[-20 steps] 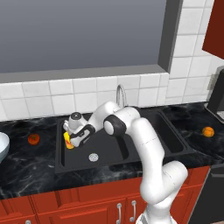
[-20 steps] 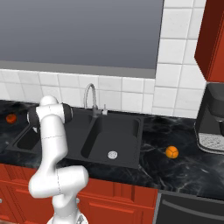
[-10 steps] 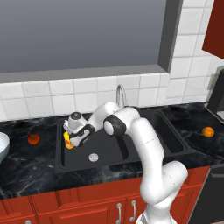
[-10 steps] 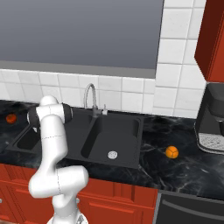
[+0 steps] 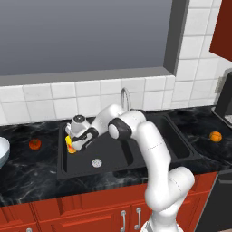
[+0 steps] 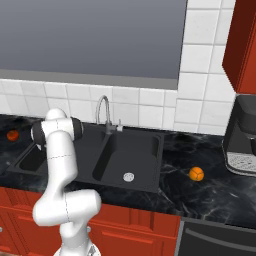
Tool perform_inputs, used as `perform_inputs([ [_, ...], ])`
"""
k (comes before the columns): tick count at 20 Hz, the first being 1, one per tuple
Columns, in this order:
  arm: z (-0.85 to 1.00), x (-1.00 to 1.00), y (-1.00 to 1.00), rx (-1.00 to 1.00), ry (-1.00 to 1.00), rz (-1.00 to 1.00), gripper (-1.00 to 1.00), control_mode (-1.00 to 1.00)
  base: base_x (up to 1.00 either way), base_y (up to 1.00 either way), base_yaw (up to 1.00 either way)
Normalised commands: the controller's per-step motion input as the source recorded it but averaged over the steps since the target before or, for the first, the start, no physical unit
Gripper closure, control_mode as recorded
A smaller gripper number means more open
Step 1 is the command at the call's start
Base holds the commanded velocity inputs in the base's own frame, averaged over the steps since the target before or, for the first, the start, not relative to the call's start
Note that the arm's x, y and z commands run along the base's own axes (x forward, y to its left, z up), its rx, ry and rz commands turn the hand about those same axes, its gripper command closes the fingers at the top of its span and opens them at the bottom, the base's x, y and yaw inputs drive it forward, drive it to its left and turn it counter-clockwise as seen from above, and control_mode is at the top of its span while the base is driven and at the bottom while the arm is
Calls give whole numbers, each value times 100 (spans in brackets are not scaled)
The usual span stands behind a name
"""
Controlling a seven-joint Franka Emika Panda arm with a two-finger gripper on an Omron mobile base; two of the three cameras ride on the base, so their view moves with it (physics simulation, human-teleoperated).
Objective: Remove the tomato and orange from the sink. Then move the bowl and cup from the counter to the sink for washing.
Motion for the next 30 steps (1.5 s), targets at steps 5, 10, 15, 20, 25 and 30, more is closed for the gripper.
perform_inputs([
  [5, 14, -9, -5, 3, 0, 0, -100, -100, 0, 0, 0],
  [10, 17, -9, -6, 3, 0, 0, -100, -100, 0, 0, 0],
  [15, 23, -14, -9, 2, 0, 0, -100, -100, 0, 0, 0],
  [20, 26, -17, -12, 1, 1, 0, -100, -100, 0, 0, 0],
  [25, 27, -20, -13, 0, 0, 0, -100, -100, 0, 0, 0],
  [30, 29, -22, -13, 0, 0, 0, -100, -100, 0, 0, 0],
])
